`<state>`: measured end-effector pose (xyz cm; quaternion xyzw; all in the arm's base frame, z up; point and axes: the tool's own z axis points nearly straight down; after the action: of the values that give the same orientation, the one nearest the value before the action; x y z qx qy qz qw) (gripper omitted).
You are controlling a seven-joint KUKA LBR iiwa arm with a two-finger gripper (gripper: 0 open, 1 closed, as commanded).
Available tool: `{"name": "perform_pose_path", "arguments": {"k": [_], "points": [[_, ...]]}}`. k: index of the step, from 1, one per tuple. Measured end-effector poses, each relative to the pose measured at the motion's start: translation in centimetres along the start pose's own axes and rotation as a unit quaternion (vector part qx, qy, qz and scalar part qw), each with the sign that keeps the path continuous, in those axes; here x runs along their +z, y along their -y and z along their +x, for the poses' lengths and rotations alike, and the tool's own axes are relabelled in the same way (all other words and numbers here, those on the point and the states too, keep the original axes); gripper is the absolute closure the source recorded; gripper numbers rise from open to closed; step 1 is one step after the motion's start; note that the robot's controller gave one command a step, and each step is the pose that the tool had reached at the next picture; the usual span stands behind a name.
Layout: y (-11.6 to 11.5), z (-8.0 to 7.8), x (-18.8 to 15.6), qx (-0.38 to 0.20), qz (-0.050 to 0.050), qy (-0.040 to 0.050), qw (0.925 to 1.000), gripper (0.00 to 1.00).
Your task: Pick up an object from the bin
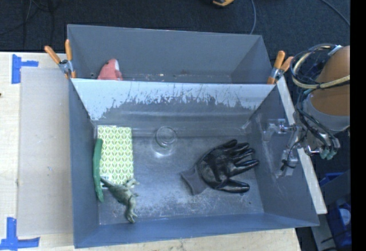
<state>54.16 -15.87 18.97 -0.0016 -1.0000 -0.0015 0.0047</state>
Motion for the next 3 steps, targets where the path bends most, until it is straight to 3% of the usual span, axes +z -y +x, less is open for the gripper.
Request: {"name": "perform_pose_path", "arguments": {"k": [1,3], "points": [[-0.1,-0.2,-0.5,-0.002,0.001,0.0038,1.0000,0.00],[-2.2,-4.3,12.2,-0.042,0.000,0.0019,0.9991,0.00]]}}
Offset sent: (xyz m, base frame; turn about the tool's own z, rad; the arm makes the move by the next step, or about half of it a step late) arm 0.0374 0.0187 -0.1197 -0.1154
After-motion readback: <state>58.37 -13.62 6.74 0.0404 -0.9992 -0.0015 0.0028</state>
